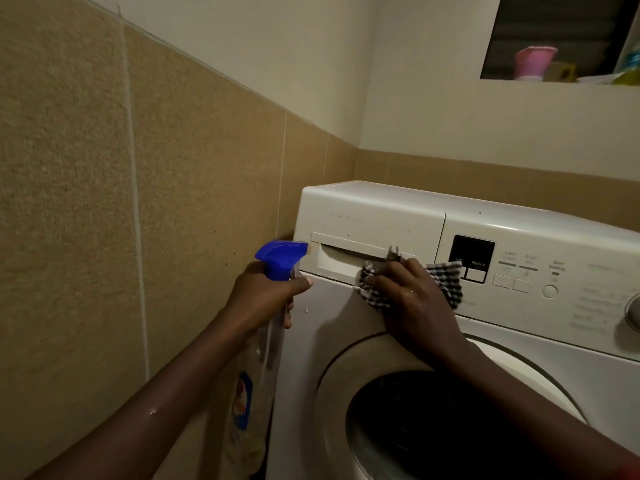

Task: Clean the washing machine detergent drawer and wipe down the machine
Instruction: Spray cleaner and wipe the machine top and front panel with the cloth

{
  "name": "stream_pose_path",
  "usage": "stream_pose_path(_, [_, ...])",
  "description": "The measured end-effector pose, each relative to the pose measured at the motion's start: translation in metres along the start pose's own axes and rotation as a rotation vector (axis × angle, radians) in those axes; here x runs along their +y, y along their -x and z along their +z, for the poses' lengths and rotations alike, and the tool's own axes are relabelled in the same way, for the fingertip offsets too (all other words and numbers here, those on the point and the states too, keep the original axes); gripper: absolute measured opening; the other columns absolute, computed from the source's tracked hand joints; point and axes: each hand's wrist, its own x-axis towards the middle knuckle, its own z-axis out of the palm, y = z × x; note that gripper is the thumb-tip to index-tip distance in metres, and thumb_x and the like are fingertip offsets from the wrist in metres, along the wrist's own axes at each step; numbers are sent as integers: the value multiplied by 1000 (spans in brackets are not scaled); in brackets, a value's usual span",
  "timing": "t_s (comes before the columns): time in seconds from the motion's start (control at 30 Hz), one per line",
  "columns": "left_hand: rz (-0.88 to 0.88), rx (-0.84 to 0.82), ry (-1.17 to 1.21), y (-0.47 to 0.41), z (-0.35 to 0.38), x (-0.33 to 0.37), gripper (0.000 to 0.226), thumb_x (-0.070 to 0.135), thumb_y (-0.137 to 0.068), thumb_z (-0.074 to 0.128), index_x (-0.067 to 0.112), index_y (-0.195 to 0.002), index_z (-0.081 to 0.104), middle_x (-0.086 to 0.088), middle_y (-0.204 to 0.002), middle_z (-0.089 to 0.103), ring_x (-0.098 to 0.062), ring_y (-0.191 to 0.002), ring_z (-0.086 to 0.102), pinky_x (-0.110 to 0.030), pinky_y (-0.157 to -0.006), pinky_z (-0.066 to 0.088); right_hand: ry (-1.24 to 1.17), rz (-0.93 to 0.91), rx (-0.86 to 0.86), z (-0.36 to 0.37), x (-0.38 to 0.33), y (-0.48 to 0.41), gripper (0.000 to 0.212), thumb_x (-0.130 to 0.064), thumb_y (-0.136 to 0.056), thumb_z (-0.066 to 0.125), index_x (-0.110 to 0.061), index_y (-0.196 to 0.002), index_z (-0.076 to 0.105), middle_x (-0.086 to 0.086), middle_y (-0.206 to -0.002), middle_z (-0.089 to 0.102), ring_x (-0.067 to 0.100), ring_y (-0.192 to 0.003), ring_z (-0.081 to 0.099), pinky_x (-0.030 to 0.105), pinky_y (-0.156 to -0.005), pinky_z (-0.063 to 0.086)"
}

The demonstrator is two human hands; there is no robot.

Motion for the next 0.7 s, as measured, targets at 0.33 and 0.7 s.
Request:
stream_pose_path(0.33, [9, -3, -9, 0, -7, -3, 28, 24, -85, 73, 4, -103, 64, -6, -63, 62, -16, -47, 58, -24, -47, 50, -64, 52, -64, 18, -31, -25, 57, 10, -59, 73, -5, -114, 67, 12, -114, 68, 31, -102, 65, 34, -76, 56])
stream_pose_path(0.7, [12, 19, 0, 1, -14, -8, 26, 24, -85, 73, 6, -101, 63, -4, -63, 60, -15, -50, 58, -26, -48, 50, -109, 21, -20, 25, -28, -17, 58, 12, -54, 73, -5, -109, 70, 11, -110, 70, 29, -101, 64, 35, -79, 55])
